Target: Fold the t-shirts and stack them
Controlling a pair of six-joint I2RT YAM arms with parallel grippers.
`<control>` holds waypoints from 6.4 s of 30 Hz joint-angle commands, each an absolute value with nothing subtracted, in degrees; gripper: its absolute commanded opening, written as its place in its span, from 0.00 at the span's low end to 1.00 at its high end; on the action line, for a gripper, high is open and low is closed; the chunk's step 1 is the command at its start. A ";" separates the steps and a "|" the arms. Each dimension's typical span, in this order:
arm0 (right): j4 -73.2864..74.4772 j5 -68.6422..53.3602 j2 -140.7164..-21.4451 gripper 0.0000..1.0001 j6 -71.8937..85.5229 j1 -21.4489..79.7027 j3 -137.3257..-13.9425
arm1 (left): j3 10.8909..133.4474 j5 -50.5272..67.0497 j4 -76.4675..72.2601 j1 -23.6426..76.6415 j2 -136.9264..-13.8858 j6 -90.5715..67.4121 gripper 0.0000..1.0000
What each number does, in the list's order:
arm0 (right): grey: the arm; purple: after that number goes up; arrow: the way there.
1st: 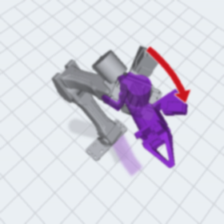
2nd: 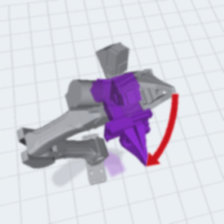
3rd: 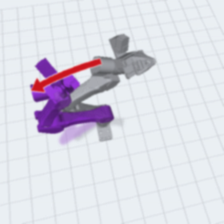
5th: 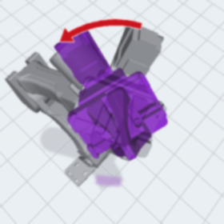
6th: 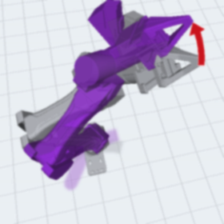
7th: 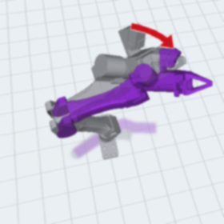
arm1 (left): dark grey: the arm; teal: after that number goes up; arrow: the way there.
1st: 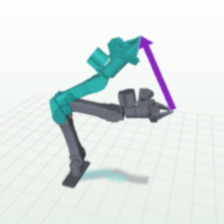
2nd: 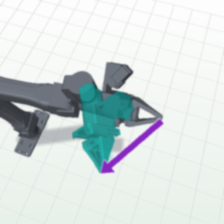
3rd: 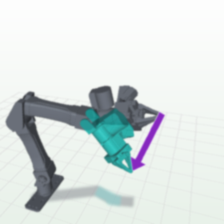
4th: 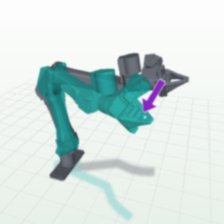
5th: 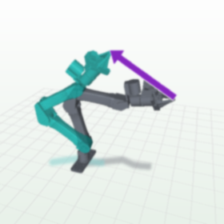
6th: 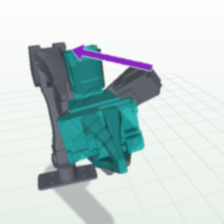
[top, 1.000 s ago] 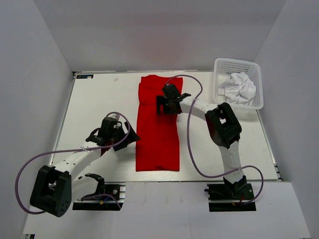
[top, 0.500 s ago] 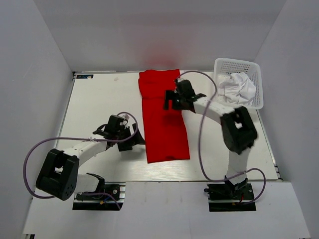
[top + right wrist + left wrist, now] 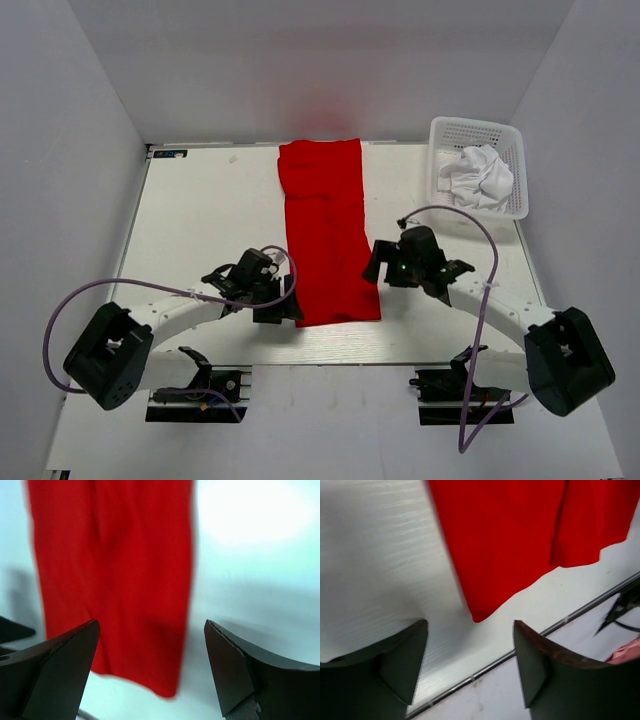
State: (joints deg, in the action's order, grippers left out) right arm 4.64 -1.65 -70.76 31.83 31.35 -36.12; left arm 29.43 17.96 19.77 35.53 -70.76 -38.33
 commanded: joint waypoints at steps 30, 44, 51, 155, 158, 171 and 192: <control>9.40 -15.73 -68.64 0.26 36.83 32.96 -21.53 | 30.50 11.33 23.65 42.28 -82.79 -40.96 0.00; 14.79 -11.78 -56.43 0.00 35.60 37.00 -23.90 | 34.36 14.69 29.54 43.42 -69.70 -41.67 0.00; 2.19 -8.72 -61.25 0.00 35.69 36.65 -30.64 | 41.64 7.42 27.94 41.67 -72.86 -40.43 0.00; 4.78 -17.40 -90.45 0.07 26.81 23.20 -48.43 | 54.14 8.43 20.82 28.21 -88.79 -30.76 0.00; 14.01 -17.14 -84.30 0.07 24.71 23.29 -48.78 | 51.86 11.86 25.30 28.83 -81.32 -31.54 0.00; 37.09 -25.30 -64.87 0.03 16.61 22.94 -54.22 | 56.16 19.78 40.33 30.94 -61.71 -32.17 0.00; 28.84 -23.99 -82.70 0.00 20.30 19.25 -70.57 | 60.64 0.71 29.10 29.18 -71.89 -34.37 0.00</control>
